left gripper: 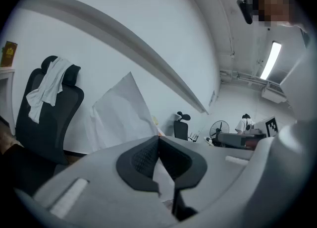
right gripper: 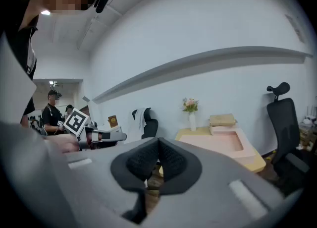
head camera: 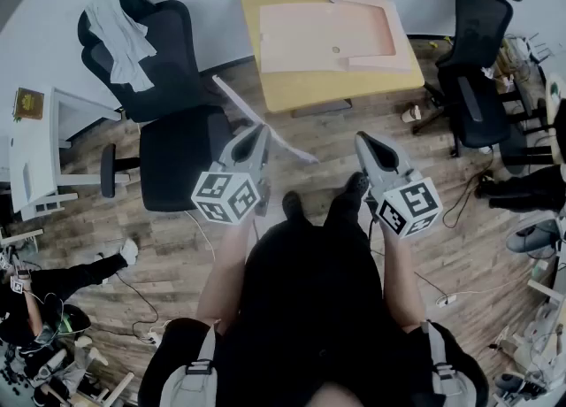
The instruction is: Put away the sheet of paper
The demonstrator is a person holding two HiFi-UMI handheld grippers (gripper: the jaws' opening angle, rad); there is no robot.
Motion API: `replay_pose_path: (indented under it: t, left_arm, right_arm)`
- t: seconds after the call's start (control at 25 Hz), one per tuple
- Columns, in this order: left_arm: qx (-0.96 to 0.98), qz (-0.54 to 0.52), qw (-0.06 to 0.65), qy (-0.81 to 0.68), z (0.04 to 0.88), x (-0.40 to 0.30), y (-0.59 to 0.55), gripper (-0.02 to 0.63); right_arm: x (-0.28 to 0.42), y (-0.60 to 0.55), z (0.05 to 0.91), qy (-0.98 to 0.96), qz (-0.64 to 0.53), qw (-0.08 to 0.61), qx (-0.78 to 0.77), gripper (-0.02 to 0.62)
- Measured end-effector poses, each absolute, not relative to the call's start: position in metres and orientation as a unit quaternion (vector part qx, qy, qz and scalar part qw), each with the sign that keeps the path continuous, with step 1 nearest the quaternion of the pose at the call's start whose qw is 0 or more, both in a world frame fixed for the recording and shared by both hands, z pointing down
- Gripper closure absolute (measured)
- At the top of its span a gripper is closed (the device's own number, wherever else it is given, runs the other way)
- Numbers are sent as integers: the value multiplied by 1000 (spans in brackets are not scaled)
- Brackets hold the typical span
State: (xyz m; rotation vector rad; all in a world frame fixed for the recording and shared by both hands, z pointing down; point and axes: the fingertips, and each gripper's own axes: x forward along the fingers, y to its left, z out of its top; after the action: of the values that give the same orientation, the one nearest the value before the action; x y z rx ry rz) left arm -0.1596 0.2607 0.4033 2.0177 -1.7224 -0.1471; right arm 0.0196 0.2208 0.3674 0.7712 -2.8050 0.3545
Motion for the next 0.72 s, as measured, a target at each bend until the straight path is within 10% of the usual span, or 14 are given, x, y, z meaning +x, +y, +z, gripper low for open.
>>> replay_pose_path:
  t: [0.72]
  left_arm:
    - [744,-65,244,-618,402,-156,273,597]
  right_arm:
    - [18,240,367,-951,140,90,261,594]
